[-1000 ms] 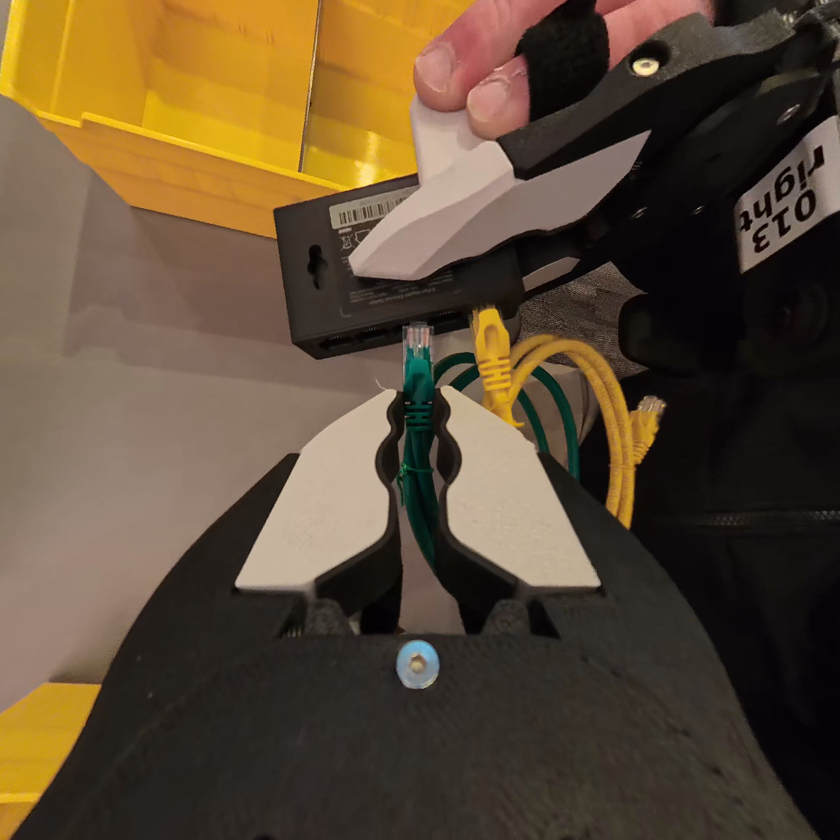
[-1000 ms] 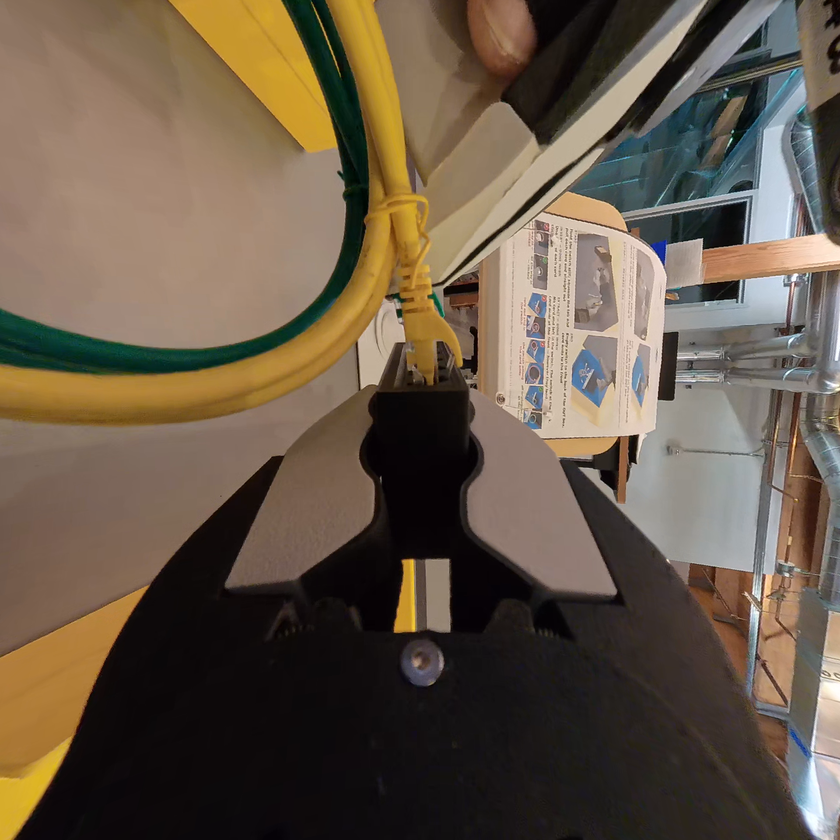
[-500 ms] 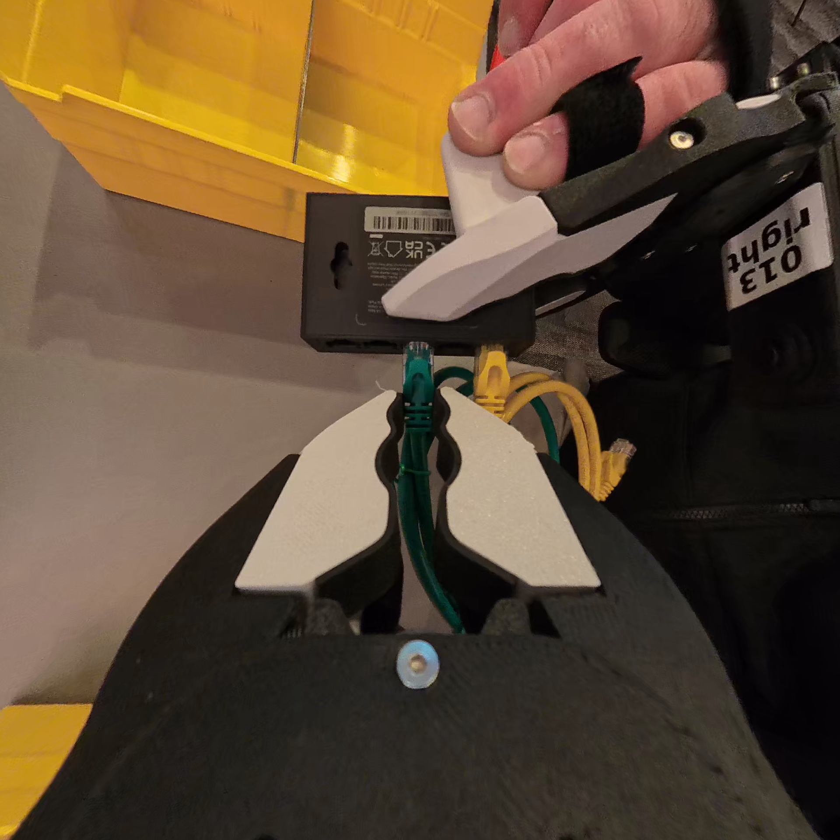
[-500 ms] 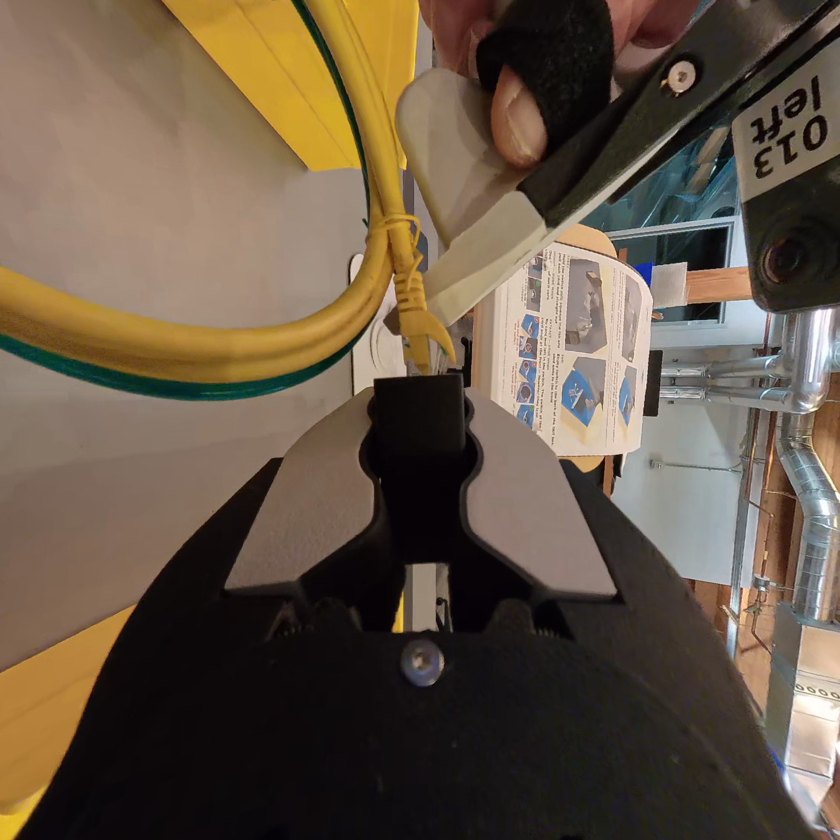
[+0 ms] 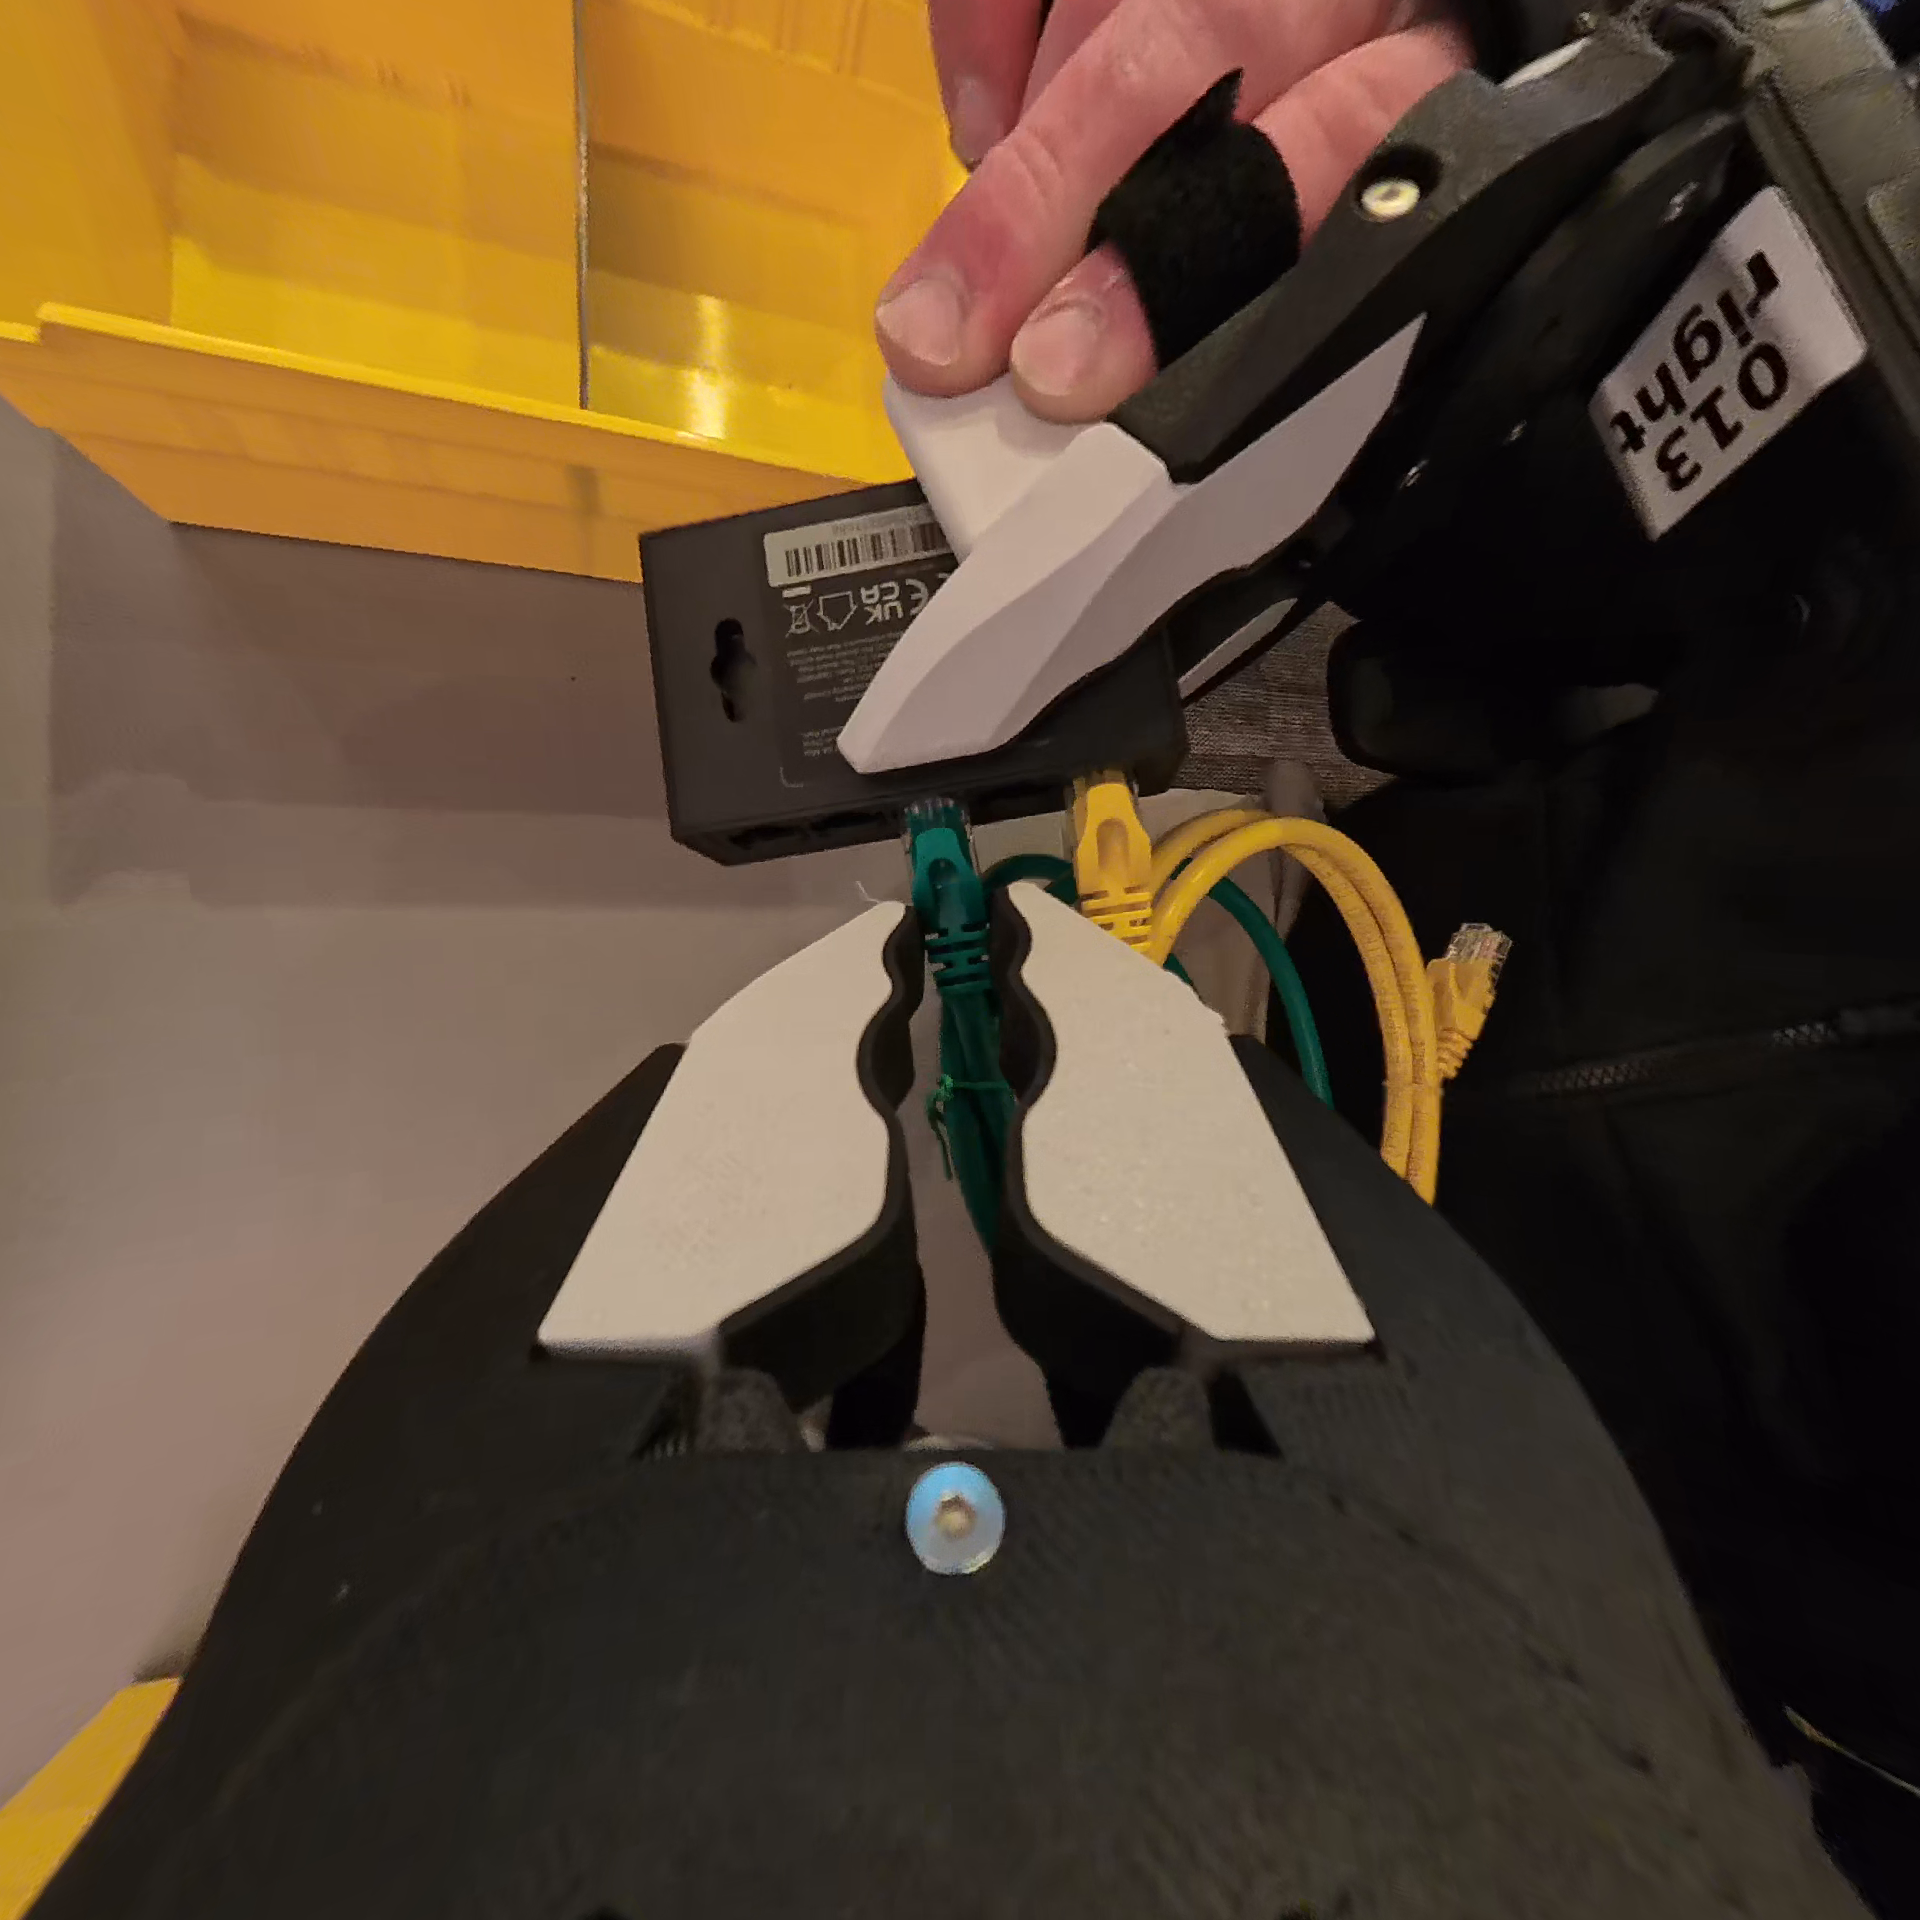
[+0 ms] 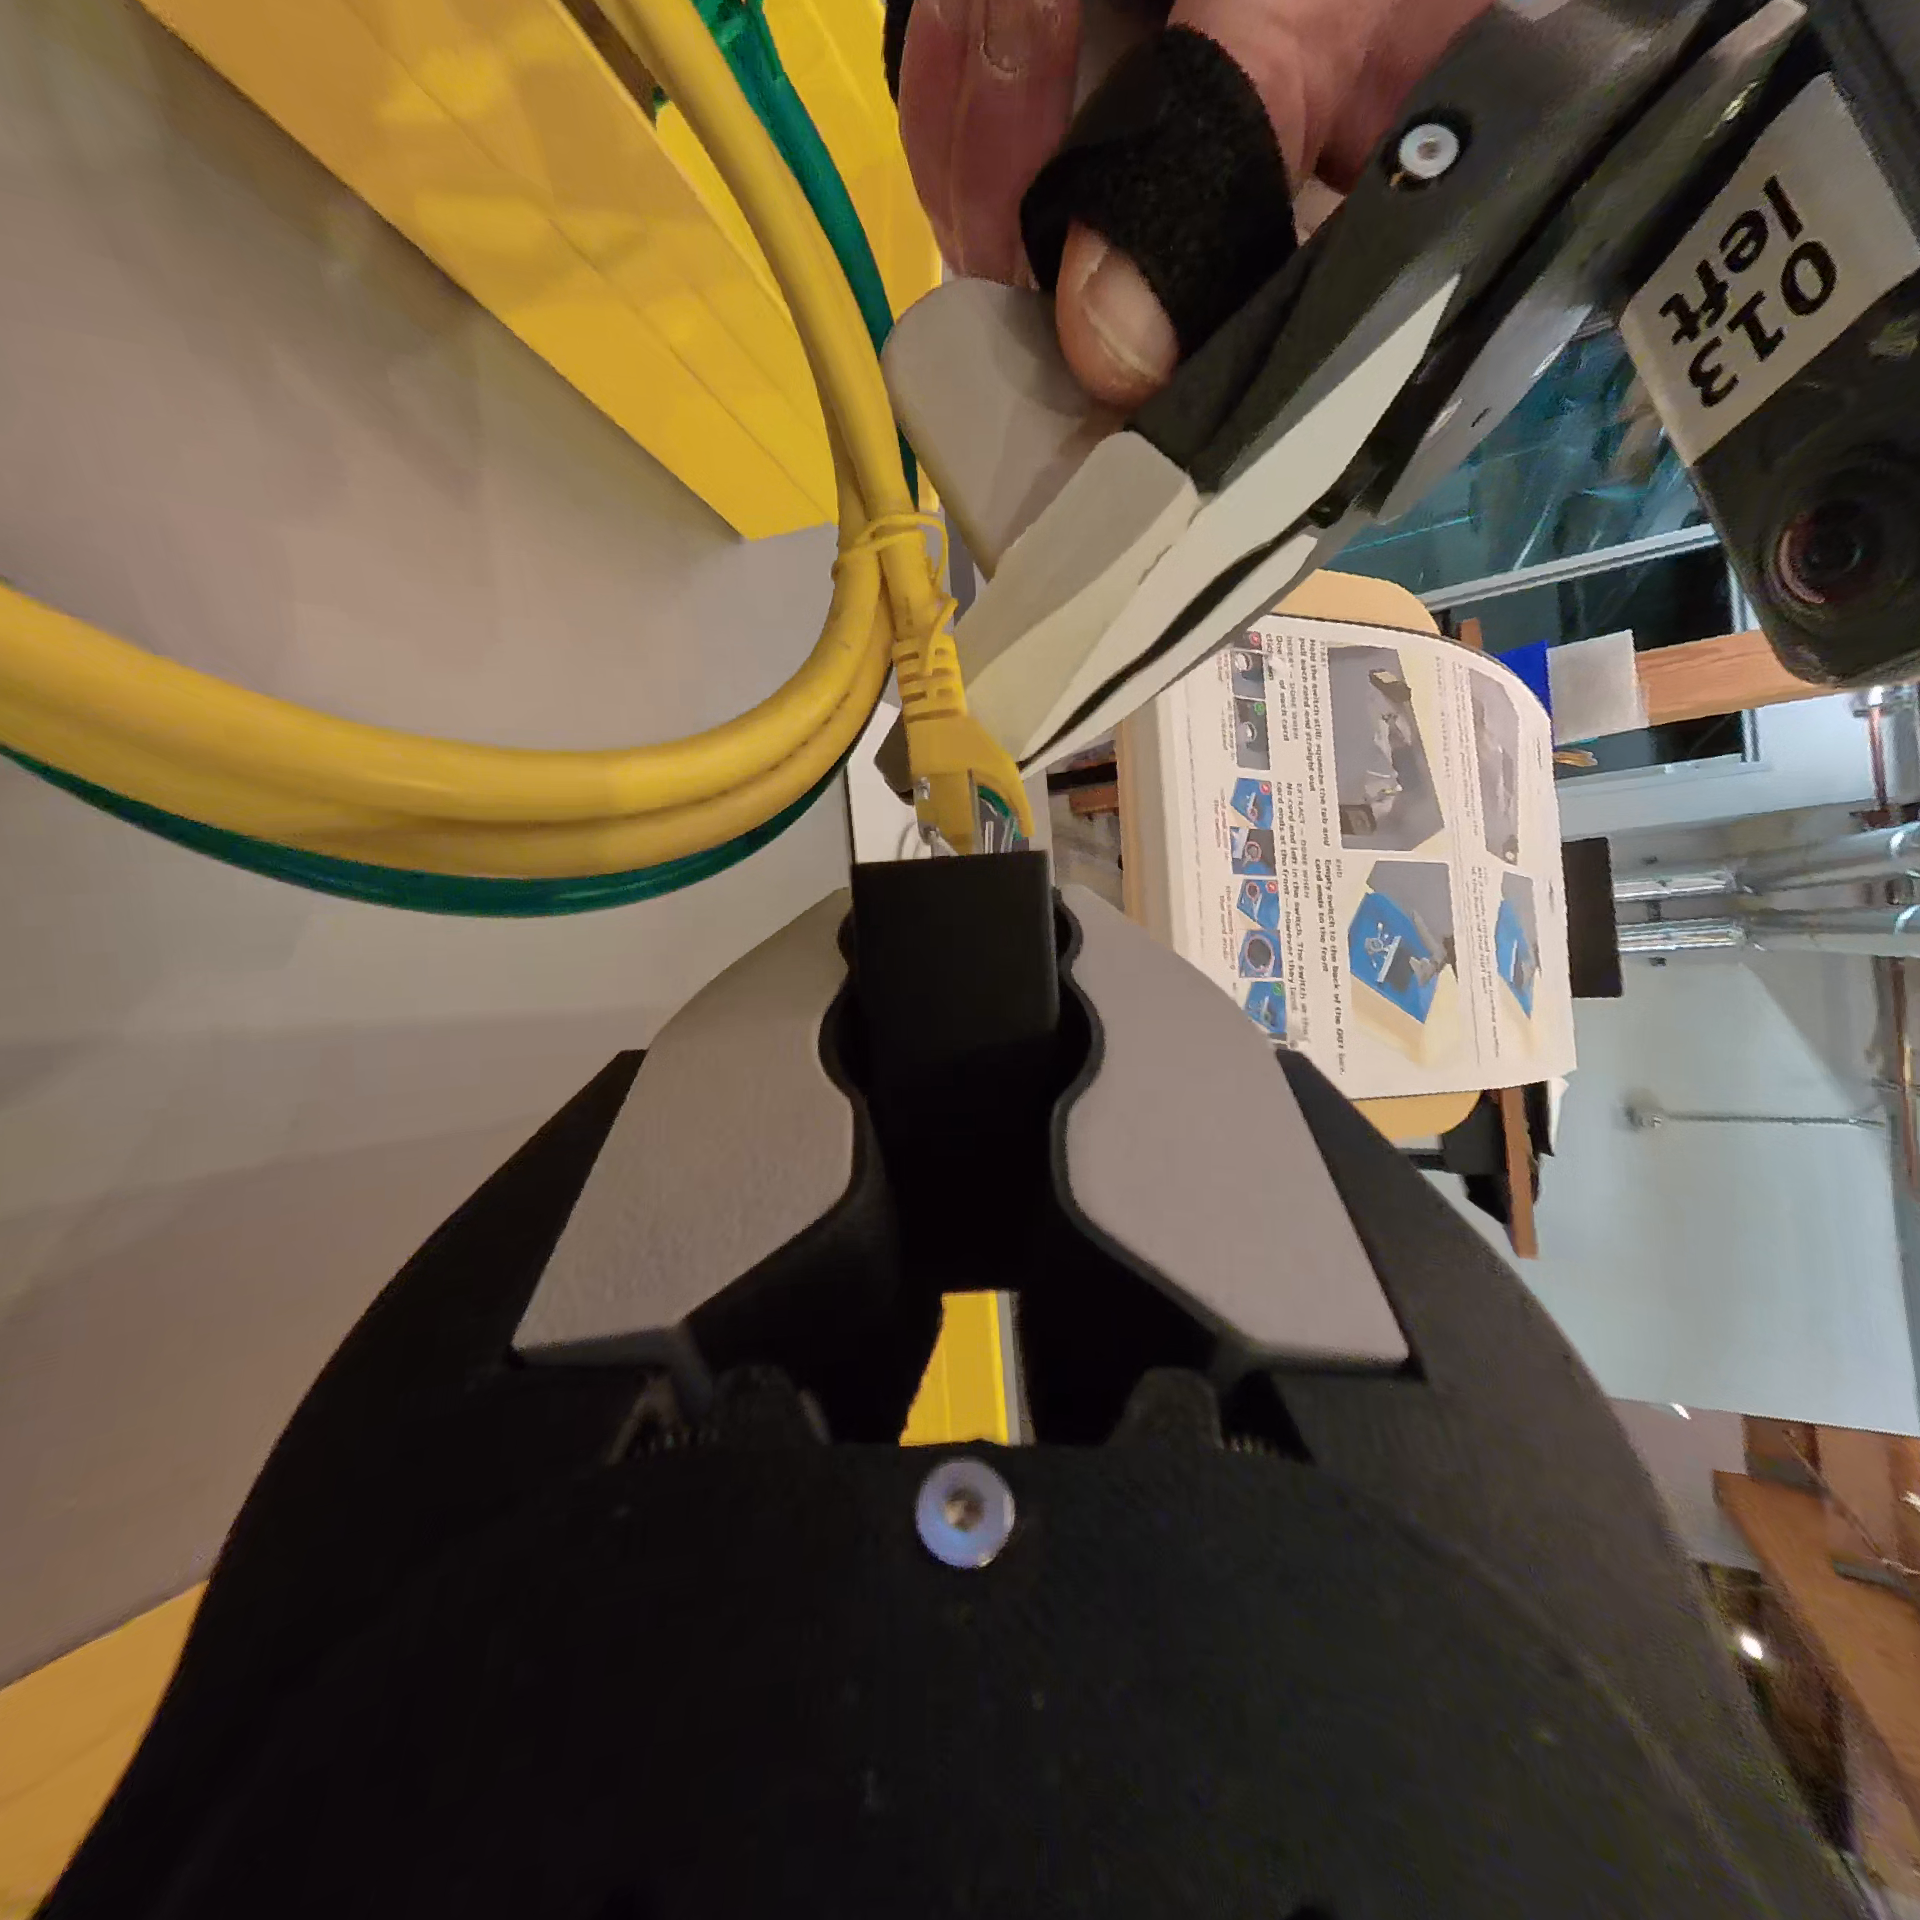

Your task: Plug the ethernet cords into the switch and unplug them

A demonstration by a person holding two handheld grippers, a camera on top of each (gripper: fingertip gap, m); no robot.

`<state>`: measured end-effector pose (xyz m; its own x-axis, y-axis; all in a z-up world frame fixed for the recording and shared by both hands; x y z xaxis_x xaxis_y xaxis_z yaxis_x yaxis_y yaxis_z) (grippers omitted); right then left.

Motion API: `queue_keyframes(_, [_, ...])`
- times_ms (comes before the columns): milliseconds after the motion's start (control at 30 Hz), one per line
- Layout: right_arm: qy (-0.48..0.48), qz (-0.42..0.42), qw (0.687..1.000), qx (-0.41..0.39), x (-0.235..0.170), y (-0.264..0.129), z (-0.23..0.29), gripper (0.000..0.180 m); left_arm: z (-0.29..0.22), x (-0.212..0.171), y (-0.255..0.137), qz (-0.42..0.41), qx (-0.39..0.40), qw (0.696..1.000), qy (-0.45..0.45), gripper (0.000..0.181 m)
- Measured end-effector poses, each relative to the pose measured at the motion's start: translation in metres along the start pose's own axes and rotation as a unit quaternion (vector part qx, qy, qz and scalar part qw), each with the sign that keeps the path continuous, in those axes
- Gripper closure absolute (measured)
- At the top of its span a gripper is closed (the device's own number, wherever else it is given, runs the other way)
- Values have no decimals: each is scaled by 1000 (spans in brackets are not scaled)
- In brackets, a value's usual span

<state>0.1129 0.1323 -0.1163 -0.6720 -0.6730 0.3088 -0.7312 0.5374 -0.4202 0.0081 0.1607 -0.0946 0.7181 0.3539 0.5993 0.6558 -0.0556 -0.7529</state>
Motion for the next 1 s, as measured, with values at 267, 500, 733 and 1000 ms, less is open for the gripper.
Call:
queue_keyframes(267, [8, -18, 999, 25, 9, 4, 3, 153, 3, -4, 3, 15, -1, 1000, 7, 171])
queue_keyframes(500, [32, -16, 999, -13, 9, -3, -12, 151, -3, -8, -35, -63, 93, 994, -8, 149])
queue_keyframes(733, [80, -16, 997, -14, -7, -8, -13, 151, -17, -91, -116, -39, 269, 961, -49, 155])
queue_keyframes(1000, [97, -33, 995, 0, -3, -4, -11, 151, 6, -251, -77, 161, 277, 921, -224, 140])
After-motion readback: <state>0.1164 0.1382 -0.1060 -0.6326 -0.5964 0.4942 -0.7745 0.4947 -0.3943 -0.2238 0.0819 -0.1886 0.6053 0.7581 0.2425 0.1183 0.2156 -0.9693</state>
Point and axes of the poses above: each gripper's, where its closed fingertips meet, y out along the fingers, x out of its top, z = x × y across the jaws, the point moved 7 cm from there along -y, back along the fingers, and after that the axes turned 6 degrees about x, right-handed, at the moved point
